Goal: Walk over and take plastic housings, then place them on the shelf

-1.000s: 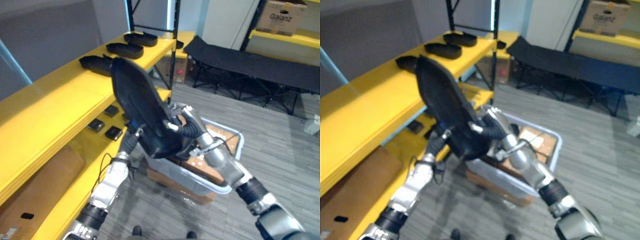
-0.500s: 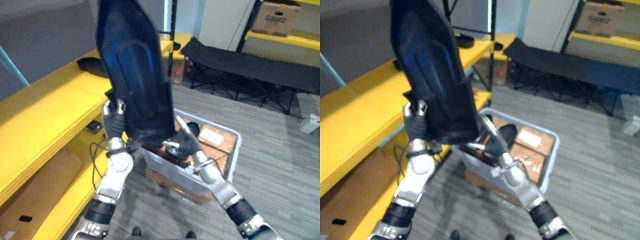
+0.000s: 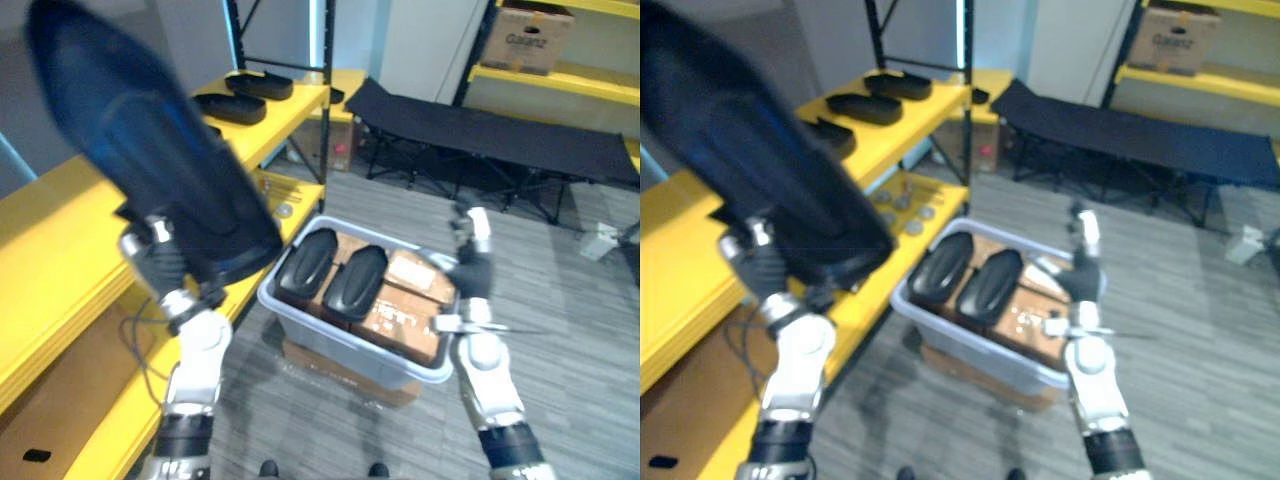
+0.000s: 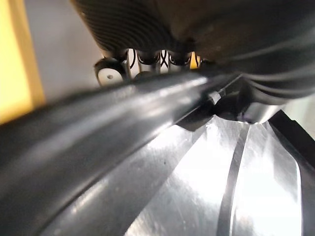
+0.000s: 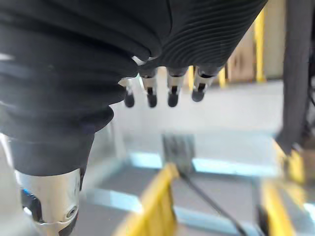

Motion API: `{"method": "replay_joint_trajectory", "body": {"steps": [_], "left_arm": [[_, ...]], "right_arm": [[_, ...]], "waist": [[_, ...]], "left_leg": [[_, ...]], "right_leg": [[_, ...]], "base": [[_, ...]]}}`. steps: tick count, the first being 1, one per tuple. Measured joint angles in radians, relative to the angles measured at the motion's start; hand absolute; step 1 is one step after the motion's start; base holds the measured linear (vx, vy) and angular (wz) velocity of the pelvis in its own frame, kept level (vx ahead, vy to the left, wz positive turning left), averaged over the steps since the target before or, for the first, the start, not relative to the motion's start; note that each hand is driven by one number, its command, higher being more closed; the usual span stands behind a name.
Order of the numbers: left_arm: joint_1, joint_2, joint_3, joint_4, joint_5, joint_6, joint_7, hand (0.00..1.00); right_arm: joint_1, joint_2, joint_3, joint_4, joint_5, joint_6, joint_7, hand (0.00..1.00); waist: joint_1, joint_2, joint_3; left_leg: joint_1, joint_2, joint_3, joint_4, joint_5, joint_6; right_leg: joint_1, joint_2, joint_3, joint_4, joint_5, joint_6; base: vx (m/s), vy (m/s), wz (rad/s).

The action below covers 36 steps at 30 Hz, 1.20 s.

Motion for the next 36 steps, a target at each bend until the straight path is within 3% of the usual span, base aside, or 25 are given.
{"method": "replay_joint_trajectory", "body": {"steps": [2, 6, 10, 14, 19, 24, 28, 31, 36], "left_arm": [[0.032, -0.021, 0.037, 0.000, -0.003, -0.011, 0.011, 1.00], [0.095, -0.057, 0.061, -0.025, -0.008, -0.037, 0.011, 1.00], [0.179, -0.095, 0.086, -0.112, -0.008, -0.091, 0.010, 1.00], [0.246, -0.109, 0.126, -0.183, -0.005, -0.129, -0.001, 1.00], [0.320, -0.115, 0.208, -0.268, 0.007, -0.137, -0.017, 1.00], [0.441, -0.155, 0.342, -0.280, 0.006, -0.141, -0.031, 1.00], [0.537, -0.197, 0.433, -0.291, -0.005, -0.172, -0.046, 1.00], [0.582, -0.236, 0.474, -0.319, -0.013, -0.184, -0.065, 1.00], [0.607, -0.268, 0.479, -0.337, -0.076, -0.213, -0.128, 1.00]], "right_arm": [[0.048, 0.019, -0.022, 0.000, 0.000, 0.009, 0.003, 0.00], [0.150, 0.076, -0.028, 0.009, -0.012, 0.083, 0.028, 0.00], [0.188, 0.095, -0.037, 0.079, -0.021, 0.094, 0.077, 0.00], [0.190, 0.095, -0.025, 0.109, 0.040, 0.094, 0.128, 0.00], [0.128, 0.094, 0.055, 0.189, 0.082, 0.117, 0.129, 0.00], [0.024, 0.095, 0.136, 0.269, 0.104, 0.126, 0.129, 0.00], [-0.030, 0.097, 0.173, 0.318, 0.096, 0.154, 0.129, 0.00], [-0.045, 0.098, 0.213, 0.326, 0.054, 0.178, 0.131, 0.00], [-0.053, 0.100, 0.260, 0.348, -0.004, 0.205, 0.128, 0.00]], "waist": [[0.000, 0.002, -0.005], [-0.004, 0.004, -0.006], [-0.002, 0.009, -0.009], [0.007, 0.034, -0.027], [0.064, 0.046, -0.037], [0.148, 0.045, -0.042], [0.220, 0.037, -0.043], [0.251, 0.032, -0.044], [0.271, 0.017, -0.030]], "left_leg": [[0.004, 0.001, 0.015, -0.004, -0.004, 0.000], [0.002, 0.000, 0.016, -0.004, -0.010, -0.001], [0.001, -0.001, 0.014, -0.004, -0.012, 0.000], [-0.012, -0.007, -0.020, -0.004, -0.015, -0.001], [-0.035, -0.018, -0.110, 0.000, -0.008, 0.000], [-0.052, -0.050, -0.217, 0.000, 0.000, 0.008], [-0.058, -0.076, -0.298, 0.000, 0.004, 0.014], [-0.068, -0.090, -0.340, 0.000, 0.009, 0.018], [-0.077, -0.110, -0.358, -0.004, 0.003, 0.030]], "right_leg": [[-0.002, 0.000, 0.014, 0.000, -0.006, -0.005], [-0.004, -0.001, 0.016, -0.001, -0.010, 0.000], [-0.004, -0.002, 0.014, -0.001, -0.014, 0.002], [0.007, -0.008, -0.025, 0.000, -0.021, 0.008], [0.037, -0.019, -0.117, 0.000, -0.030, 0.014], [0.092, -0.035, -0.228, 0.001, -0.055, 0.034], [0.122, -0.056, -0.310, 0.033, -0.090, 0.046], [0.125, -0.069, -0.339, 0.066, -0.114, 0.049], [0.138, -0.086, -0.370, 0.086, -0.141, 0.051]], "base": [[0.00, 0.009, -0.17], [0.00, 0.002, -0.02], [0.01, 0.000, 0.01], [0.04, -0.003, 0.25], [0.05, -0.006, 0.55], [0.05, -0.002, 0.67], [0.07, 0.006, 0.59], [0.05, 0.011, 0.49], [0.02, 0.013, 0.19]]}}
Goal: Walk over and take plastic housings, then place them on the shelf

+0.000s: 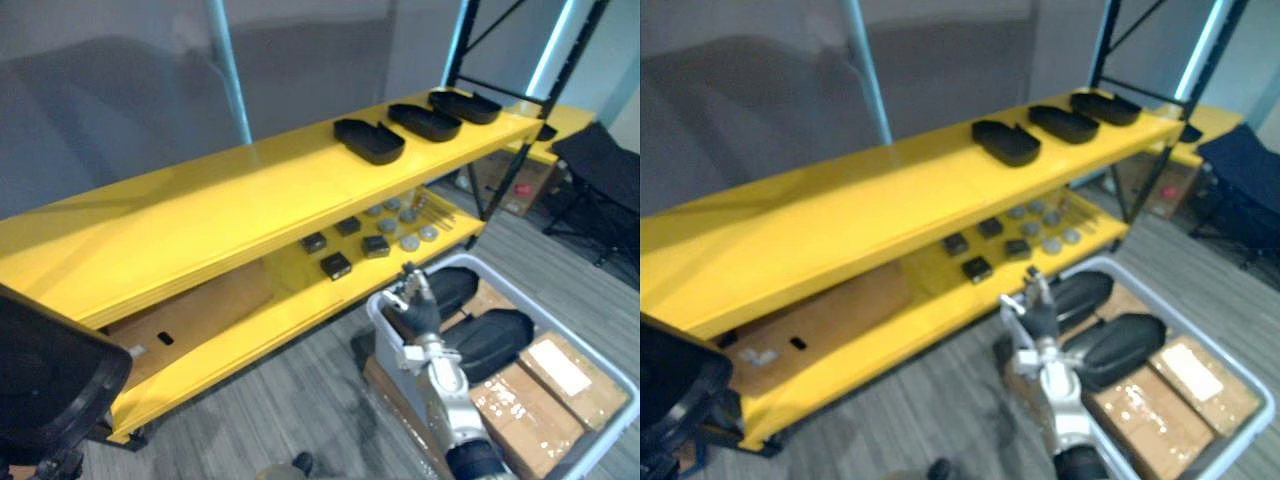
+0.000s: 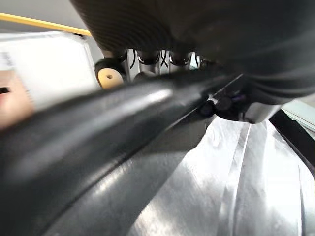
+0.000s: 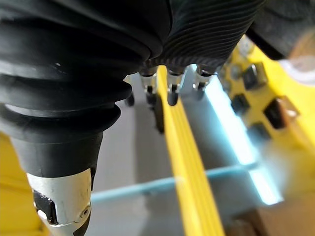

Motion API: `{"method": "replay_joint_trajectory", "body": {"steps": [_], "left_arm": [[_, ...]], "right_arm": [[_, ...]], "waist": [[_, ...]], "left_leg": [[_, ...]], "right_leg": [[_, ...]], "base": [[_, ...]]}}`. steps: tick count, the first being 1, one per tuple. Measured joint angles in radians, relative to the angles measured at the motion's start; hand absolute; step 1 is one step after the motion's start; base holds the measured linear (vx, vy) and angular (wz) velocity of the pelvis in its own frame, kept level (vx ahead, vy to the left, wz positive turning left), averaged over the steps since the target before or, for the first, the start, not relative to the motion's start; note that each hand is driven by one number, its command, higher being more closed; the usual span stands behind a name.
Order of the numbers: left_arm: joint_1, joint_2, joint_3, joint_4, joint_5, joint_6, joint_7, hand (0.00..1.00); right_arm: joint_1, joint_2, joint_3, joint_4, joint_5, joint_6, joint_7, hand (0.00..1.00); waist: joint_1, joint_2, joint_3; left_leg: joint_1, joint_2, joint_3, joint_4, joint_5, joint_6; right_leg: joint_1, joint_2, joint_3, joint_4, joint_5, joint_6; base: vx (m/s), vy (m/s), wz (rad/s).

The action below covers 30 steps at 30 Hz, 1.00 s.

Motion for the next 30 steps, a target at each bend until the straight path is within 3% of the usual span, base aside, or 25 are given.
{"method": "replay_joint_trajectory", "body": {"steps": [4, 8, 14, 16, 18, 20, 21, 22, 24, 25, 28, 30], "left_arm": [[-0.046, 0.009, -0.024, -0.003, -0.004, -0.005, -0.066, 1.00], [-0.067, 0.030, -0.069, -0.021, -0.017, -0.004, -0.128, 1.00], [-0.090, 0.059, -0.101, -0.020, -0.015, -0.002, -0.127, 1.00], [-0.131, 0.118, -0.149, -0.014, -0.015, -0.002, -0.130, 1.00], [-0.161, 0.166, -0.181, -0.006, -0.014, -0.006, -0.138, 1.00], [-0.232, 0.253, -0.246, 0.037, -0.006, -0.025, -0.161, 1.00], [-0.246, 0.266, -0.258, 0.049, -0.007, -0.029, -0.167, 1.00], [-0.274, 0.282, -0.269, 0.082, -0.008, -0.033, -0.181, 1.00], [-0.266, 0.277, -0.280, 0.113, -0.017, -0.028, -0.186, 1.00], [-0.257, 0.274, -0.288, 0.119, -0.018, -0.023, -0.187, 1.00], [-0.242, 0.272, -0.333, 0.110, -0.016, 0.005, -0.189, 1.00], [-0.230, 0.269, -0.343, 0.077, -0.012, 0.013, -0.194, 1.00]], "right_arm": [[0.021, -0.005, -0.015, -0.008, 0.002, 0.000, -0.024, 0.00], [0.059, -0.002, -0.044, -0.010, 0.000, 0.020, -0.046, 0.00], [0.059, -0.005, -0.051, -0.045, -0.018, 0.020, -0.019, 0.00], [0.088, -0.016, -0.083, -0.074, -0.017, 0.020, -0.021, 0.00], [0.116, -0.017, -0.103, -0.100, -0.018, 0.020, -0.034, 0.00], [0.190, -0.012, -0.158, -0.158, -0.016, 0.019, -0.068, 0.00], [0.207, -0.009, -0.176, -0.165, -0.014, 0.015, -0.069, 0.00], [0.245, -0.004, -0.202, -0.168, -0.004, 0.008, -0.065, 0.00], [0.253, -0.008, -0.212, -0.167, 0.002, 0.002, -0.053, 0.00], [0.251, -0.010, -0.212, -0.167, 0.002, -0.002, -0.048, 0.00], [0.221, -0.011, -0.206, -0.167, 0.000, -0.012, -0.030, 0.00], [0.215, -0.010, -0.201, -0.169, 0.000, -0.013, -0.016, 0.00]], "waist": [[-0.042, -0.021, 0.008], [-0.048, -0.022, 0.027], [-0.054, -0.002, 0.040], [-0.085, 0.017, 0.056], [-0.106, 0.014, 0.059], [-0.160, 0.013, 0.069], [-0.168, 0.022, 0.077], [-0.192, 0.007, 0.078], [-0.188, -0.015, 0.090], [-0.186, -0.019, 0.087], [-0.176, 0.022, 0.119], [-0.181, 0.028, 0.128]], "left_leg": [[-0.047, 0.019, 0.143, 0.005, 0.032, 0.026], [-0.048, -0.016, 0.112, 0.002, 0.056, 0.038], [-0.046, -0.028, 0.095, 0.000, 0.044, 0.051], [-0.046, -0.029, 0.031, 0.000, 0.044, 0.051], [-0.052, -0.033, -0.005, 0.001, 0.044, 0.051], [-0.068, -0.037, -0.090, 0.005, 0.051, 0.061], [-0.073, -0.034, -0.108, 0.005, 0.062, 0.065], [-0.084, -0.038, -0.148, 0.005, 0.093, 0.075], [-0.082, -0.067, -0.148, 0.006, 0.111, 0.053], [-0.084, -0.072, -0.144, 0.007, 0.122, 0.039], [-0.117, -0.064, -0.081, 0.054, 0.115, 0.032], [-0.117, -0.060, -0.051, 0.067, 0.096, 0.027]], "right_leg": [[0.020, -0.022, -0.116, 0.036, -0.007, 0.008], [0.035, -0.064, -0.131, 0.086, 0.003, -0.005], [0.020, -0.078, -0.057, 0.135, 0.016, -0.016], [0.013, -0.076, 0.075, 0.230, 0.008, -0.030], [-0.007, -0.075, 0.162, 0.308, 0.000, -0.042], [-0.076, -0.028, 0.378, 0.483, 0.024, -0.084], [-0.086, -0.002, 0.424, 0.508, -0.003, -0.096], [-0.087, 0.058, 0.475, 0.480, -0.149, -0.083], [-0.096, 0.066, 0.460, 0.415, -0.209, -0.118], [-0.087, 0.064, 0.471, 0.401, -0.213, -0.115], [-0.080, 0.077, 0.498, 0.347, -0.231, -0.091], [-0.065, 0.072, 0.499, 0.315, -0.266, -0.071]], "base": [[0.05, 0.032, 0.89], [0.08, 0.155, 0.55], [0.04, 0.090, 0.10], [0.09, 0.226, 0.75], [0.07, 0.293, 1.14], [0.00, 0.327, 1.67], [-0.06, 0.191, 1.78], [-0.08, 0.060, 1.23], [-0.05, -0.067, 0.62], [-0.02, -0.103, 0.05], [-0.07, -0.056, -0.21], [-0.12, -0.076, -0.42]]}}
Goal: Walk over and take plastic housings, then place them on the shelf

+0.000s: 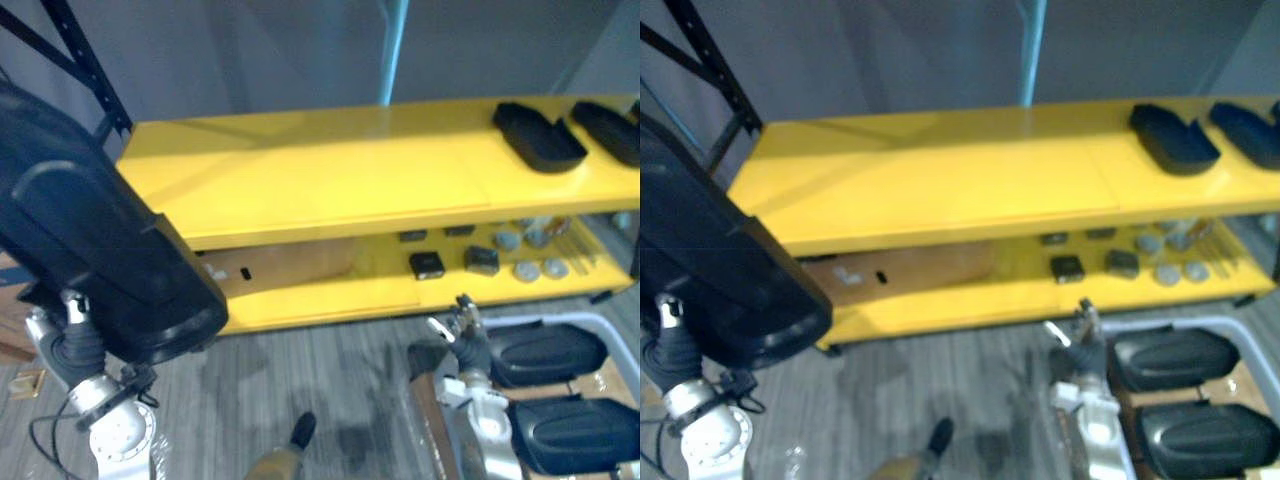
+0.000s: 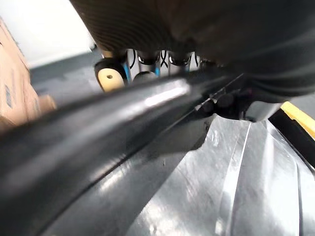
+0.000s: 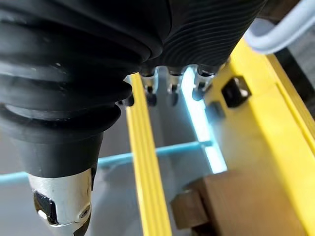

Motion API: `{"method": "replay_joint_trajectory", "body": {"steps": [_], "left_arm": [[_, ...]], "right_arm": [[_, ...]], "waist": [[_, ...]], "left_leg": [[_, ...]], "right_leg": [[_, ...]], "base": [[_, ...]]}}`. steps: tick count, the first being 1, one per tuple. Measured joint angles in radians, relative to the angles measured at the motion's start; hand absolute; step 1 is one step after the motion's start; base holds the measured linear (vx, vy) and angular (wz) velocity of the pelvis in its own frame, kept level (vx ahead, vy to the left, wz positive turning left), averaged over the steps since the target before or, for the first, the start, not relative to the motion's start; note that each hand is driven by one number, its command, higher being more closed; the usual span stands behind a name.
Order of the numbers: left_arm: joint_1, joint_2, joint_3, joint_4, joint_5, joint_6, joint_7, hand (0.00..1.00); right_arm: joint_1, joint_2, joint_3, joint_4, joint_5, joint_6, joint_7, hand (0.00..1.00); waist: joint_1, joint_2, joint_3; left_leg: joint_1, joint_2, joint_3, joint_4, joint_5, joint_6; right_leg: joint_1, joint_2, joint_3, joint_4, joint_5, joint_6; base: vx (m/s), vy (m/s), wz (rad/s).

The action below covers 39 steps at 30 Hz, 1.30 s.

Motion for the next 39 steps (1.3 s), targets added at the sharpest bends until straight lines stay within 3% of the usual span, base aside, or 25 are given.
{"method": "replay_joint_trajectory", "body": {"steps": [3, 6, 7, 10, 11, 12, 13, 14, 16, 17, 18, 19, 21, 23, 25, 27, 28, 31, 33, 39], "left_arm": [[0.004, -0.004, -0.006, -0.036, 0.003, -0.001, -0.001, 1.00], [0.008, -0.005, -0.018, -0.042, 0.003, 0.000, -0.019, 1.00], [0.008, -0.005, -0.018, -0.050, 0.002, 0.000, -0.031, 1.00], [0.007, -0.004, -0.012, -0.089, -0.007, -0.002, -0.066, 1.00], [0.006, -0.004, -0.011, -0.096, -0.007, -0.004, -0.071, 1.00], [-0.004, -0.006, -0.013, -0.093, -0.007, -0.008, -0.079, 1.00], [-0.016, 0.004, -0.012, -0.092, -0.006, -0.008, -0.090, 1.00], [-0.019, 0.014, -0.011, -0.092, -0.007, -0.008, -0.092, 1.00], [-0.025, 0.034, -0.007, -0.092, -0.007, -0.007, -0.100, 1.00], [-0.025, 0.035, -0.004, -0.092, -0.007, -0.007, -0.100, 1.00], [-0.029, 0.034, 0.013, -0.091, -0.008, -0.006, -0.100, 1.00], [-0.035, 0.035, 0.022, -0.088, -0.017, -0.005, -0.100, 1.00], [-0.034, 0.034, 0.021, -0.079, -0.035, -0.003, -0.101, 1.00], [-0.035, 0.033, 0.015, -0.070, -0.034, 0.003, -0.101, 1.00], [-0.031, 0.033, 0.005, -0.071, -0.033, 0.003, -0.101, 1.00], [-0.020, 0.025, 0.004, -0.073, -0.033, 0.003, -0.100, 1.00], [-0.008, 0.008, -0.005, -0.074, -0.031, 0.003, -0.100, 1.00], [0.033, -0.038, -0.049, -0.075, -0.014, 0.003, -0.103, 1.00], [0.032, -0.039, -0.063, -0.080, -0.002, 0.002, -0.109, 1.00], [0.001, -0.029, -0.062, -0.083, 0.002, 0.001, -0.110, 1.00]], "right_arm": [[0.020, 0.000, 0.005, -0.009, 0.001, 0.000, 0.008, 0.00], [0.059, 0.000, -0.007, -0.033, 0.002, -0.001, 0.023, 0.00], [0.058, -0.001, -0.012, -0.034, 0.004, -0.001, 0.024, 0.00], [0.059, -0.001, -0.030, -0.037, 0.020, -0.002, 0.024, 0.00], [0.059, 0.001, -0.037, -0.039, 0.021, -0.002, 0.022, 0.00], [0.053, 0.000, -0.040, -0.039, 0.021, -0.002, 0.017, 0.00], [0.054, 0.008, -0.042, -0.039, 0.022, -0.002, 0.016, 0.00], [0.053, 0.014, -0.046, -0.039, 0.022, -0.002, 0.015, 0.00], [0.053, 0.037, -0.079, -0.038, 0.053, 0.001, 0.020, 0.00], [0.053, 0.042, -0.087, -0.037, 0.063, 0.001, 0.022, 0.00], [0.046, 0.049, -0.098, -0.037, 0.066, 0.003, 0.030, 0.00], [0.040, 0.049, -0.103, -0.040, 0.070, 0.007, 0.044, 0.00], [0.044, 0.049, -0.105, -0.047, 0.070, 0.010, 0.046, 0.00], [0.052, 0.049, -0.104, -0.084, 0.070, 0.011, 0.047, 0.00], [0.057, 0.049, -0.101, -0.105, 0.070, 0.011, 0.047, 0.00], [0.059, 0.047, -0.085, -0.121, 0.071, 0.010, 0.047, 0.00], [0.059, 0.043, -0.080, -0.123, 0.069, 0.010, 0.046, 0.00], [0.058, 0.036, -0.074, -0.148, 0.068, 0.006, 0.046, 0.00], [0.056, 0.031, -0.077, -0.149, 0.059, 0.005, 0.045, 0.00], [0.053, 0.026, -0.128, -0.240, 0.039, -0.087, -0.020, 0.00]], "waist": [[-0.010, -0.007, 0.009], [-0.026, -0.012, 0.009], [-0.029, -0.014, 0.009], [-0.029, -0.043, 0.004], [-0.030, -0.038, -0.001], [-0.037, -0.034, 0.001], [-0.040, -0.038, 0.004], [-0.041, -0.041, 0.005], [-0.043, -0.045, 0.011], [-0.046, -0.034, 0.016], [-0.052, -0.032, 0.016], [-0.055, -0.021, 0.022], [-0.060, -0.008, 0.021], [-0.064, -0.009, 0.021], [-0.064, -0.015, 0.017], [-0.062, -0.043, -0.006], [-0.061, -0.041, -0.023], [-0.058, 0.021, -0.051], [-0.061, 0.035, -0.060], [-0.064, 0.030, -0.066]], "left_leg": [[-0.002, 0.007, 0.033, 0.012, -0.006, -0.009], [0.000, 0.025, 0.067, 0.018, -0.009, -0.013], [-0.017, 0.023, 0.096, 0.052, -0.020, 0.001], [-0.050, -0.024, 0.147, 0.153, -0.092, 0.036], [-0.051, -0.033, 0.150, 0.166, -0.110, 0.024], [-0.055, -0.039, 0.143, 0.201, -0.131, 0.024], [-0.047, -0.040, 0.140, 0.214, -0.150, 0.034], [-0.040, -0.043, 0.140, 0.215, -0.160, 0.038], [0.037, -0.031, 0.134, 0.173, -0.181, 0.059], [0.055, -0.027, 0.132, 0.164, -0.183, 0.073], [0.079, -0.021, 0.130, 0.164, -0.196, 0.091], [0.097, -0.005, 0.133, 0.163, -0.207, 0.100], [0.121, 0.016, 0.149, 0.161, -0.213, 0.092], [0.157, 0.018, 0.155, 0.159, -0.239, 0.083], [0.168, 0.014, 0.154, 0.159, -0.260, 0.079], [0.180, -0.008, 0.150, 0.169, -0.327, 0.073], [0.183, 0.000, 0.151, 0.169, -0.341, 0.066], [0.197, 0.061, 0.181, 0.155, -0.350, 0.041], [0.217, 0.083, 0.224, 0.126, -0.335, 0.018], [0.246, 0.095, 0.263, 0.116, -0.334, 0.017]], "right_leg": [[0.013, -0.002, -0.001, -0.042, -0.045, 0.013], [0.014, -0.003, -0.008, -0.038, -0.061, -0.014], [0.014, -0.010, -0.007, -0.038, -0.063, -0.017], [0.029, -0.055, -0.008, -0.032, -0.069, -0.023], [0.029, -0.056, -0.006, 0.002, -0.066, -0.020], [-0.044, -0.072, -0.004, 0.170, -0.048, -0.050], [-0.145, -0.090, -0.003, 0.372, 0.019, -0.092], [-0.188, -0.099, -0.001, 0.456, 0.074, -0.106], [-0.290, -0.131, 0.001, 0.648, 0.361, -0.131], [-0.306, -0.135, 0.004, 0.679, 0.355, -0.119], [-0.341, -0.133, 0.003, 0.704, 0.233, -0.076], [-0.367, -0.106, -0.008, 0.642, 0.147, -0.060], [-0.369, -0.059, -0.019, 0.445, 0.109, -0.028], [-0.360, -0.019, -0.028, 0.150, 0.137, -0.005], [-0.348, -0.005, -0.027, 0.025, 0.186, -0.010], [-0.311, -0.007, -0.018, -0.075, 0.257, -0.019], [-0.303, -0.002, -0.027, -0.096, 0.295, -0.010], [-0.267, 0.048, -0.058, -0.146, 0.322, -0.034], [-0.247, 0.064, -0.062, -0.167, 0.319, -0.041], [-0.188, 0.083, -0.058, -0.239, 0.320, -0.039]], "base": [[-0.11, -0.090, -0.31], [-0.05, -0.033, 0.00], [0.01, 0.025, -0.05], [0.13, 0.066, -0.04], [0.15, 0.087, 0.06], [0.05, 0.122, 0.14], [-0.02, 0.151, 0.17], [-0.11, 0.155, 0.04], [-0.17, 0.166, -0.08], [-0.13, 0.158, -0.14], [-0.15, 0.122, -0.15], [-0.21, 0.105, -0.17], [-0.31, 0.062, -0.16], [-0.39, 0.000, -0.09], [-0.23, -0.074, 0.08], [-0.06, -0.178, 0.14], [0.06, -0.211, 0.12], [0.12, -0.134, 0.05], [0.24, -0.071, 0.11], [0.14, -0.002, -0.02]]}}
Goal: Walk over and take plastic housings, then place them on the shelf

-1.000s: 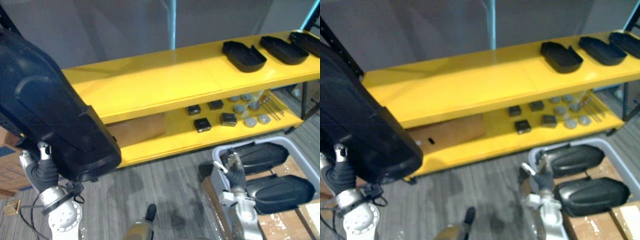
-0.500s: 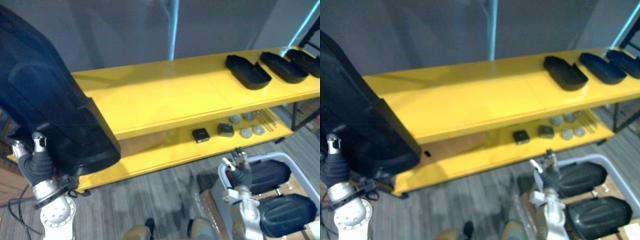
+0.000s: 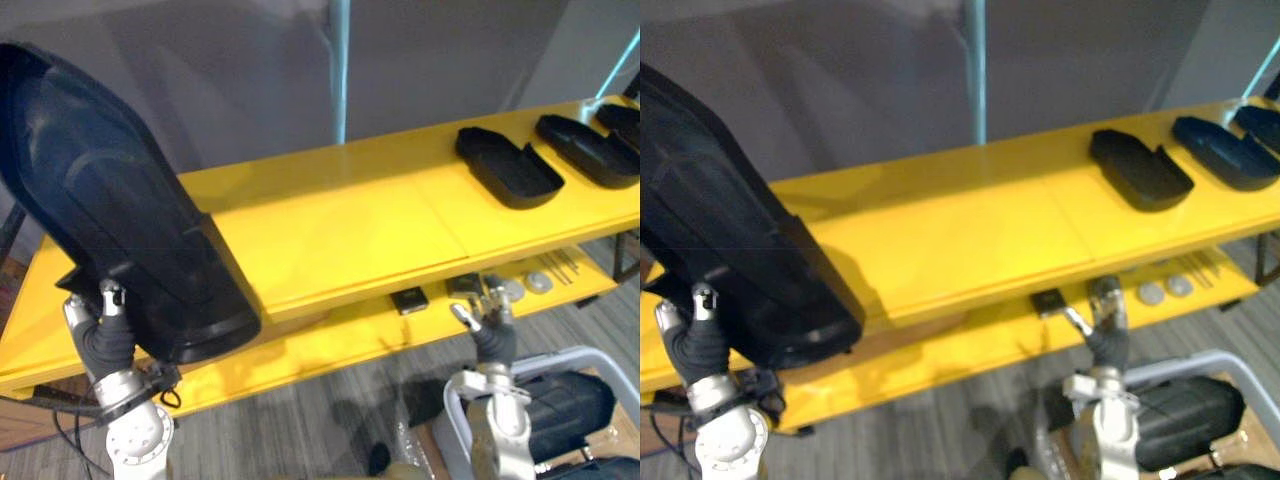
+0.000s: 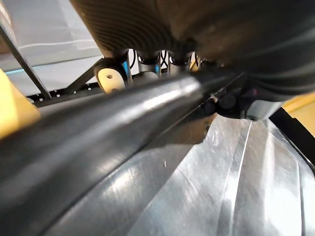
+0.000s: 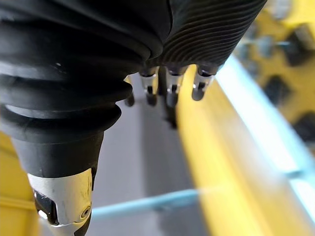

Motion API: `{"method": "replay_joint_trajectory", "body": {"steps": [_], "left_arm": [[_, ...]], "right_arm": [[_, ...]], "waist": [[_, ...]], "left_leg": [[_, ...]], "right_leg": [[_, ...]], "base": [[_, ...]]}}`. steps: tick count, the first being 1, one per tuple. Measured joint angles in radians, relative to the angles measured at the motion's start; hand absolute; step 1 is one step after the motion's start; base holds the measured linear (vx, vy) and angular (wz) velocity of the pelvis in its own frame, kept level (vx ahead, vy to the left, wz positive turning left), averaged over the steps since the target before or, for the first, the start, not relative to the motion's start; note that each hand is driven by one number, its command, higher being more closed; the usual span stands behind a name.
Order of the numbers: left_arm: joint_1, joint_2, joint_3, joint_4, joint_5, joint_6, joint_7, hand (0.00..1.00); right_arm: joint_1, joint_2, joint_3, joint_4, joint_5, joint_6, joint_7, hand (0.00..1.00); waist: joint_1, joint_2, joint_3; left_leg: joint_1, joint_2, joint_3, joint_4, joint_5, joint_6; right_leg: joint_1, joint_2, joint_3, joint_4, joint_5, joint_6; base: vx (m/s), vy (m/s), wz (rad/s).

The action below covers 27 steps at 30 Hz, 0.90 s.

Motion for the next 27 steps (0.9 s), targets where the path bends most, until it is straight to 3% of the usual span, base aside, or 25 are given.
{"method": "replay_joint_trajectory", "body": {"steps": [5, 8, 9, 11, 13, 14, 16, 17, 18, 21, 26, 27], "left_arm": [[-0.015, 0.042, 0.000, 0.001, -0.008, 0.000, -0.009, 1.00], [-0.036, 0.053, -0.011, 0.012, -0.054, 0.001, -0.054, 1.00], [-0.039, 0.053, -0.015, 0.011, -0.072, 0.000, -0.080, 1.00], [-0.033, 0.055, -0.024, 0.013, -0.089, 0.000, -0.115, 1.00], [-0.055, 0.075, -0.062, 0.012, -0.113, -0.002, -0.140, 1.00], [-0.085, 0.088, -0.093, 0.014, -0.123, -0.001, -0.163, 1.00], [-0.128, 0.094, -0.142, 0.027, -0.139, 0.002, -0.183, 1.00], [-0.164, 0.098, -0.175, 0.040, -0.162, 0.008, -0.194, 1.00], [-0.208, 0.104, -0.202, 0.054, -0.166, 0.022, -0.199, 1.00], [-0.269, 0.118, -0.238, 0.093, -0.188, 0.080, -0.229, 1.00], [-0.297, 0.118, -0.298, 0.176, -0.205, 0.310, -0.270, 1.00], [-0.306, 0.118, -0.307, 0.197, -0.219, 0.337, -0.271, 1.00]], "right_arm": [[-0.003, -0.016, -0.079, -0.063, -0.022, -0.046, -0.078, 0.00], [-0.006, -0.023, -0.091, -0.076, -0.060, -0.066, -0.147, 0.00], [-0.006, -0.026, -0.093, -0.094, -0.067, -0.066, -0.177, 0.00], [-0.007, -0.039, -0.104, -0.114, -0.082, -0.070, -0.205, 0.00], [-0.009, -0.051, -0.118, -0.139, -0.089, -0.071, -0.236, 0.00], [-0.008, -0.060, -0.125, -0.149, -0.106, -0.071, -0.265, 0.00], [-0.007, -0.062, -0.140, -0.155, -0.131, -0.070, -0.303, 0.00], [-0.005, -0.062, -0.151, -0.162, -0.131, -0.070, -0.318, 0.00], [-0.005, -0.059, -0.168, -0.165, -0.130, -0.071, -0.334, 0.00], [0.016, -0.038, -0.199, -0.165, -0.125, -0.071, -0.351, 0.00], [0.073, 0.023, -0.185, -0.138, -0.127, -0.071, -0.329, 0.00], [0.076, 0.026, -0.177, -0.139, -0.128, -0.070, -0.325, 0.00]], "waist": [[0.000, -0.001, -0.002], [-0.001, -0.005, 0.003], [-0.001, 0.007, 0.018], [0.003, 0.022, 0.020], [-0.016, 0.034, 0.009], [-0.031, 0.040, 0.009], [-0.042, 0.049, -0.004], [-0.062, 0.054, -0.014], [-0.081, 0.056, -0.015], [-0.098, 0.046, -0.009], [-0.135, 0.059, -0.013], [-0.135, 0.059, -0.013]], "left_leg": [[-0.007, -0.009, 0.026, 0.042, 0.001, -0.001], [-0.100, -0.025, 0.062, 0.270, -0.002, -0.005], [-0.146, -0.012, 0.085, 0.431, 0.000, -0.011], [-0.170, 0.018, 0.108, 0.540, -0.014, -0.011], [-0.166, 0.064, 0.150, 0.431, -0.021, 0.009], [-0.153, 0.087, 0.168, 0.328, 0.009, -0.006], [-0.106, 0.073, 0.196, 0.225, 0.015, -0.014], [-0.082, 0.065, 0.194, 0.139, 0.017, -0.017], [-0.064, 0.061, 0.195, 0.069, 0.025, -0.029], [-0.048, 0.043, 0.197, 0.011, 0.053, -0.035], [0.005, 0.050, 0.243, -0.037, 0.065, -0.034], [0.005, 0.052, 0.248, -0.037, 0.065, -0.034]], "right_leg": [[0.011, -0.003, 0.014, -0.015, -0.003, 0.001], [0.023, -0.014, 0.043, -0.014, -0.019, -0.010], [0.052, -0.011, 0.065, -0.014, -0.027, -0.013], [0.082, -0.001, 0.097, -0.020, -0.038, -0.019], [0.077, 0.001, 0.111, -0.006, -0.049, -0.018], [0.067, 0.001, 0.116, 0.005, -0.054, -0.011], [0.052, -0.005, 0.142, 0.012, -0.053, 0.004], [0.036, -0.006, 0.138, 0.015, -0.048, 0.012], [0.014, -0.005, 0.139, 0.021, -0.041, 0.023], [-0.005, -0.015, 0.144, 0.029, -0.034, 0.029], [0.009, 0.003, 0.187, 0.006, -0.033, 0.020], [0.009, 0.005, 0.191, -0.002, -0.028, 0.016]], "base": [[0.05, 0.018, -0.08], [-0.06, -0.038, -0.25], [-0.10, -0.058, -0.39], [-0.14, -0.076, -0.64], [-0.18, -0.099, -0.34], [-0.13, -0.026, -0.29], [-0.05, 0.055, -0.20], [-0.03, 0.095, 0.12], [-0.01, 0.090, 0.15], [0.02, 0.052, -0.06], [-0.01, -0.015, -0.24], [-0.05, -0.037, -0.28]]}}
